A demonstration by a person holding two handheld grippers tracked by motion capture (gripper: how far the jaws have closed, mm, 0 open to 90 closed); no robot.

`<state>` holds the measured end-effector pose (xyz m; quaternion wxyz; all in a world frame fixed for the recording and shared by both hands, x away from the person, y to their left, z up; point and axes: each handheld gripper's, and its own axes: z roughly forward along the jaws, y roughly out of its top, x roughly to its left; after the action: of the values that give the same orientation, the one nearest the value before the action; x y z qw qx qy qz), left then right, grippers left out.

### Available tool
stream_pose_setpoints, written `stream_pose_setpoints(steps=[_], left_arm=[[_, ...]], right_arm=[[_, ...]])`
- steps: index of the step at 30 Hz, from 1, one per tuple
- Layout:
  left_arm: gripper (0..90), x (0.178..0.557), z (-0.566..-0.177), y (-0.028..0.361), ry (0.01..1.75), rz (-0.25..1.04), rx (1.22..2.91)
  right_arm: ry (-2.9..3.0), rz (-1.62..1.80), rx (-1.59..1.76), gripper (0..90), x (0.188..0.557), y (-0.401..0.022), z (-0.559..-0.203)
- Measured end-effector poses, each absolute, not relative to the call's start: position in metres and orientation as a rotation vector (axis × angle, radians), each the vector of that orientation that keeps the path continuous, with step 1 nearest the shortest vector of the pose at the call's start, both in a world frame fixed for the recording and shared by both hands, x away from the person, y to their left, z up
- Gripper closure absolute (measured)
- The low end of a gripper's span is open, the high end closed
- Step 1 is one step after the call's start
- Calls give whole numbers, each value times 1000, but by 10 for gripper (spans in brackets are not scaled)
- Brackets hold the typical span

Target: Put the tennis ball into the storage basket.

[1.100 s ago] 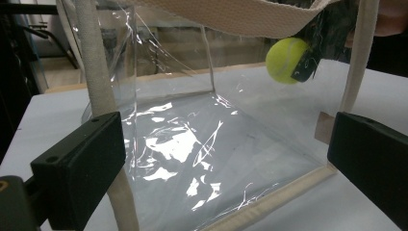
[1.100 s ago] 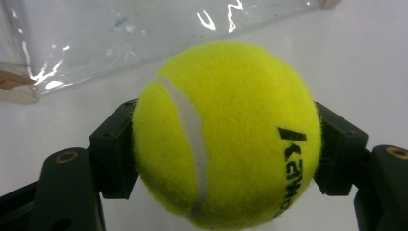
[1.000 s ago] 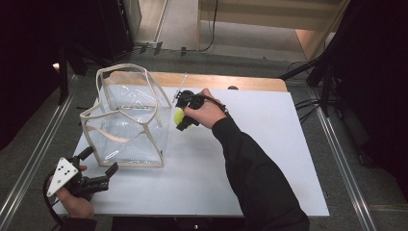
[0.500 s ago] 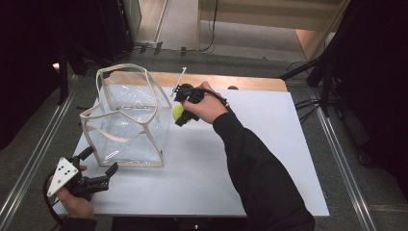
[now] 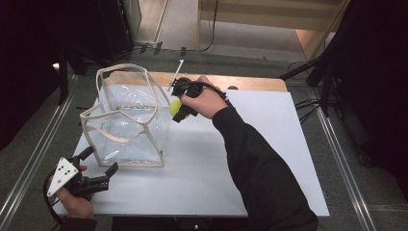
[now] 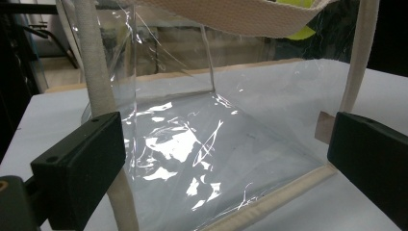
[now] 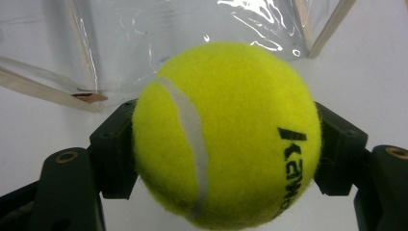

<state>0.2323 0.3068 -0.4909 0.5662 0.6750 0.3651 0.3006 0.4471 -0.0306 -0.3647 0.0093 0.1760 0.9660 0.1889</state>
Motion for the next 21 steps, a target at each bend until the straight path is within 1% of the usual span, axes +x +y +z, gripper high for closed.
stream_pose_setpoints(steps=[21], left_arm=[[0, 232, -491, 306, 855, 704, 1582]], right_arm=[[3020, 609, 515, 233, 445, -26, -334]])
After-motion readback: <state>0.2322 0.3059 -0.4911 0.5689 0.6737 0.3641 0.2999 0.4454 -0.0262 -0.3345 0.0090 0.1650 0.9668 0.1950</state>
